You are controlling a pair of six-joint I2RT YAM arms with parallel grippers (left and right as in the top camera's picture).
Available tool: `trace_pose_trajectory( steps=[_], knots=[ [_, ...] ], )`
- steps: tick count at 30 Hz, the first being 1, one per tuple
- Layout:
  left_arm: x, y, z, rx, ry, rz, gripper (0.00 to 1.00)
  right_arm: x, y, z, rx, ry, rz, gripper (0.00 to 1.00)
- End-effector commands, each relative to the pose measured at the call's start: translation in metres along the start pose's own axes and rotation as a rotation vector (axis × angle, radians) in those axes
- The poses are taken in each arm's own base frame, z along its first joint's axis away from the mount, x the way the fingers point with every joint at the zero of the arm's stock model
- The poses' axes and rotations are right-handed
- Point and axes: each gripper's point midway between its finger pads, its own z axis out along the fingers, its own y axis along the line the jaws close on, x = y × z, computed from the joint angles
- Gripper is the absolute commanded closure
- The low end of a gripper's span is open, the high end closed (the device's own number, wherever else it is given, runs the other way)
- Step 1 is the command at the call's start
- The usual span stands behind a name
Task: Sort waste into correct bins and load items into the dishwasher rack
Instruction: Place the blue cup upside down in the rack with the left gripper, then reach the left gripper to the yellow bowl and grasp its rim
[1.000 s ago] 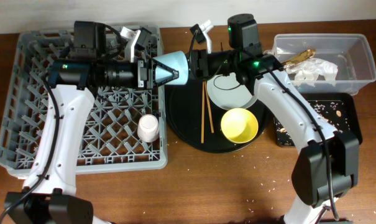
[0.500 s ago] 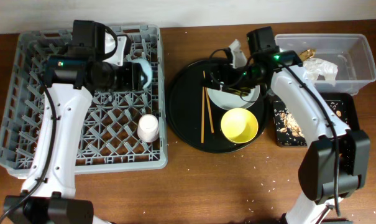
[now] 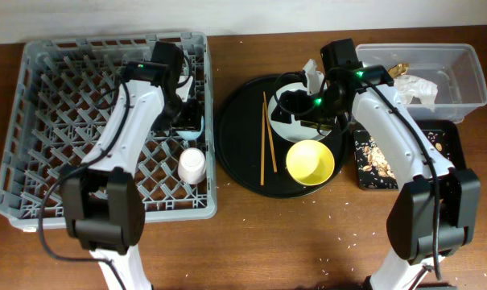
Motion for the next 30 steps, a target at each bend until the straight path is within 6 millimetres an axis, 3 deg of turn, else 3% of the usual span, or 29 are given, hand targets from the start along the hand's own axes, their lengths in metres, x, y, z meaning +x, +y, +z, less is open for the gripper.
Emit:
trace_pose_trajectory(
  steps=[1, 3, 4, 6, 8, 11, 14, 16, 21, 25, 30],
  knots=[
    [-0.003, 0.011, 0.025, -0.043, 0.036, 0.002, 0.35, -0.001, 0.000, -0.006, 0.021, -0.014, -0.020, 0.10],
    [-0.004, 0.011, 0.030, -0.044, 0.042, 0.001, 0.31, -0.001, 0.000, -0.006, 0.021, -0.013, -0.020, 0.11],
    [-0.004, 0.011, 0.030, -0.043, 0.041, 0.001, 0.17, -0.001, 0.000, -0.006, 0.021, -0.013, -0.020, 0.10],
    [-0.007, 0.010, 0.027, -0.042, 0.031, 0.002, 0.05, -0.001, -0.003, -0.006, 0.039, -0.014, -0.018, 0.10],
    [-0.014, 0.009, 0.017, -0.040, 0.011, 0.004, 0.02, -0.002, -0.009, -0.007, 0.073, -0.022, -0.017, 0.10],
    [-0.029, 0.005, -0.021, -0.037, -0.035, 0.007, 0.02, -0.009, -0.009, -0.021, 0.074, -0.041, -0.007, 0.11],
    [-0.043, -0.002, -0.073, -0.027, -0.104, 0.011, 0.02, -0.017, -0.005, -0.051, 0.077, -0.076, -0.018, 0.11],
    [-0.045, -0.012, -0.109, 0.019, -0.146, 0.017, 0.02, -0.022, -0.001, -0.082, 0.081, -0.115, -0.028, 0.11],
    [-0.032, -0.030, -0.149, 0.106, -0.160, 0.029, 0.02, -0.015, -0.008, -0.142, 0.098, -0.204, 0.013, 0.11],
    [-0.020, -0.042, -0.153, 0.113, -0.128, 0.052, 0.02, 0.002, -0.033, -0.179, 0.130, -0.234, 0.117, 0.11],
    [-0.012, -0.090, -0.149, 0.132, -0.123, 0.163, 0.02, 0.020, -0.075, -0.203, 0.172, -0.225, 0.228, 0.06]
  ],
)
